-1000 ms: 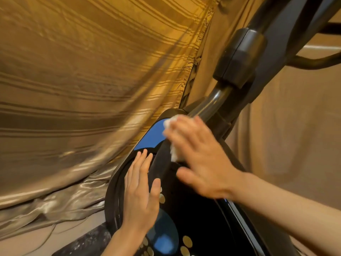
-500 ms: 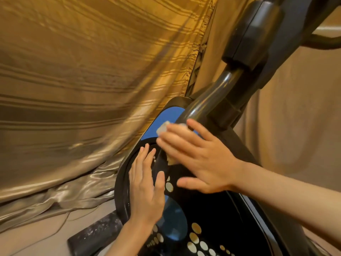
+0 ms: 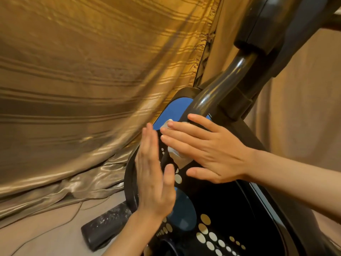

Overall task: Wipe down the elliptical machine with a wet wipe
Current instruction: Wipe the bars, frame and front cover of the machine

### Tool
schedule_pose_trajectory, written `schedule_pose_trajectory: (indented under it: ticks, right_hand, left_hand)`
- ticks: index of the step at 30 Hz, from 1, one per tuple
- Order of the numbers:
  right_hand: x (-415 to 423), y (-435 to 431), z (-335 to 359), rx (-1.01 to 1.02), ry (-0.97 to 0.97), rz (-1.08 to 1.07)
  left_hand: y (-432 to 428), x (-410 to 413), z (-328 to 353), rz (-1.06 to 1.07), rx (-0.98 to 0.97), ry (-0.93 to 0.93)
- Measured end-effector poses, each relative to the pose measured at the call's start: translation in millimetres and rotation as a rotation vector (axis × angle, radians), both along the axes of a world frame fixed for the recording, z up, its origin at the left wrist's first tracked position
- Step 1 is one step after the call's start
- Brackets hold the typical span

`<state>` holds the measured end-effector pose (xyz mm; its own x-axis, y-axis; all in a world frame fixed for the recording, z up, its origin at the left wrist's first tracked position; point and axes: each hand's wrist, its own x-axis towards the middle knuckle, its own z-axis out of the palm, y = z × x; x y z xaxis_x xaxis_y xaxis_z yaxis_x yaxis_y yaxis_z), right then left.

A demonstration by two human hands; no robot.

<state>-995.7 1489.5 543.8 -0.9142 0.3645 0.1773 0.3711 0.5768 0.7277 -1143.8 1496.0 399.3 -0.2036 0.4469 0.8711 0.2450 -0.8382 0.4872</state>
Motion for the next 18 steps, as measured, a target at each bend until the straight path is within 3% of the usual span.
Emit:
schedule_pose_trajectory:
  ticks: [11,18]
  right_hand:
    - [7,-5,22,-0.105,0.008,0.061]
    - [1,-1,30,0.035,-0.072,-0.026]
  left_hand:
    - [5,30,19,0.186,0.018,0.104]
    - [-2,33,-2,0.378,-0.045,0.148]
